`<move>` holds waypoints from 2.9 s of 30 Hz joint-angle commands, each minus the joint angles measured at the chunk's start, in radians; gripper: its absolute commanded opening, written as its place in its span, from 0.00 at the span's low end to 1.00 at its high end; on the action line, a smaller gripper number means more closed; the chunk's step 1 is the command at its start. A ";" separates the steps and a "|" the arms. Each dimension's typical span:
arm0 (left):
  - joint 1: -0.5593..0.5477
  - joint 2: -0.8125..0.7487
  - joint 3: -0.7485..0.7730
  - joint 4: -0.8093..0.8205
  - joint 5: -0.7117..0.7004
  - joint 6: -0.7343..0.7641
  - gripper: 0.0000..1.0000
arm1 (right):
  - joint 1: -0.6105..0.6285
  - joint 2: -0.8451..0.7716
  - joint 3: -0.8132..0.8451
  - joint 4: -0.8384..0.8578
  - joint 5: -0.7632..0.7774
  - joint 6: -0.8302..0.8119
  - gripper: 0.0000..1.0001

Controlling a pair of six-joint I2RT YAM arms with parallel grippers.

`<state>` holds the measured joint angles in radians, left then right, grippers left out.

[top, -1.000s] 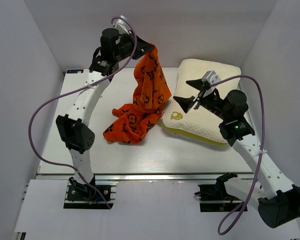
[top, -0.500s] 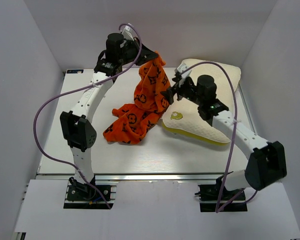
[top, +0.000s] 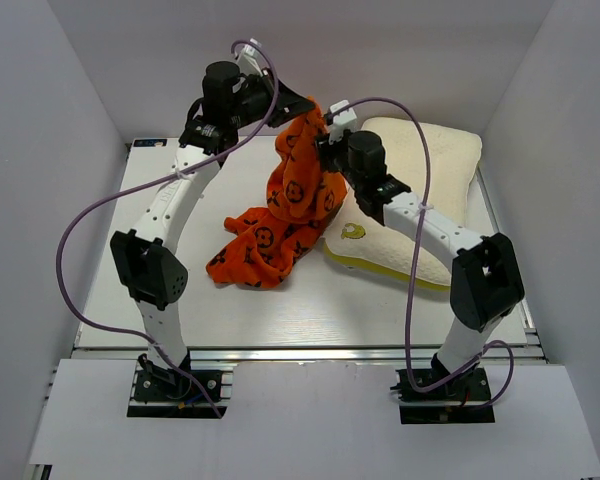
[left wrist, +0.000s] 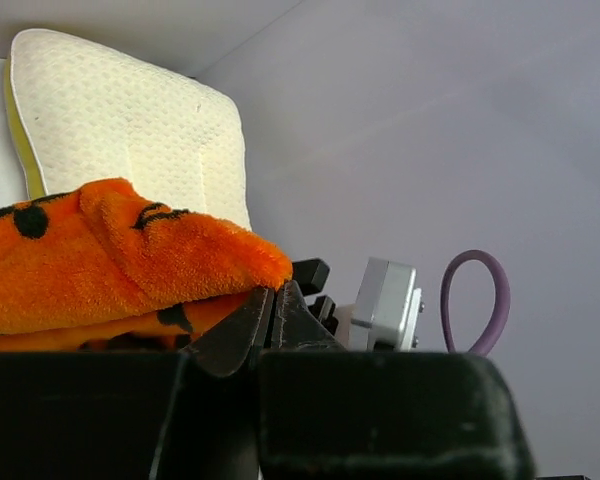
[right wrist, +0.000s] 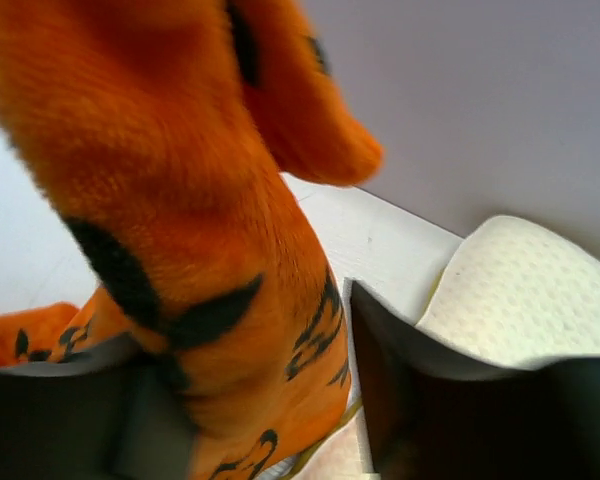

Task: Put the pillow into the pillowcase

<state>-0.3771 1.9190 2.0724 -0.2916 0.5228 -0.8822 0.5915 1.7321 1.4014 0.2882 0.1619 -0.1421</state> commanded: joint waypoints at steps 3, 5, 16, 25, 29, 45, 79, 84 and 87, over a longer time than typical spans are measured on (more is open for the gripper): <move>-0.008 -0.089 0.020 0.029 0.000 0.014 0.00 | -0.050 -0.040 0.024 0.089 0.085 0.024 0.24; -0.006 -0.071 0.044 0.029 -0.007 0.014 0.00 | -0.073 -0.077 0.013 0.059 0.010 0.045 0.03; -0.014 0.116 0.186 0.152 -0.027 -0.044 0.00 | -0.154 -0.440 -0.032 -0.161 -0.456 0.333 0.00; -0.103 0.296 0.259 0.249 -0.037 -0.107 0.00 | -0.209 -0.542 -0.136 -0.311 -0.165 0.467 0.00; -0.129 0.307 0.218 0.226 -0.050 -0.084 0.00 | -0.300 -0.548 -0.218 -0.412 -0.090 0.472 0.00; -0.048 0.072 0.154 -0.228 -0.270 0.276 0.62 | -0.575 -0.428 -0.360 -0.396 -0.053 0.418 0.00; -0.258 0.092 -0.177 -0.409 -0.443 0.405 0.53 | -0.653 -0.434 -0.410 -0.350 -0.107 0.374 0.00; -0.261 0.092 -0.155 -0.413 -0.437 0.404 0.53 | -0.653 -0.439 -0.418 -0.348 -0.107 0.366 0.00; -0.260 0.078 -0.161 -0.399 -0.429 0.401 0.54 | -0.653 -0.439 -0.421 -0.348 -0.113 0.366 0.00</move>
<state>-0.6327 2.0430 1.8812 -0.6998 0.0795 -0.4889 -0.0486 1.3266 0.9874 -0.1032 0.0410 0.2443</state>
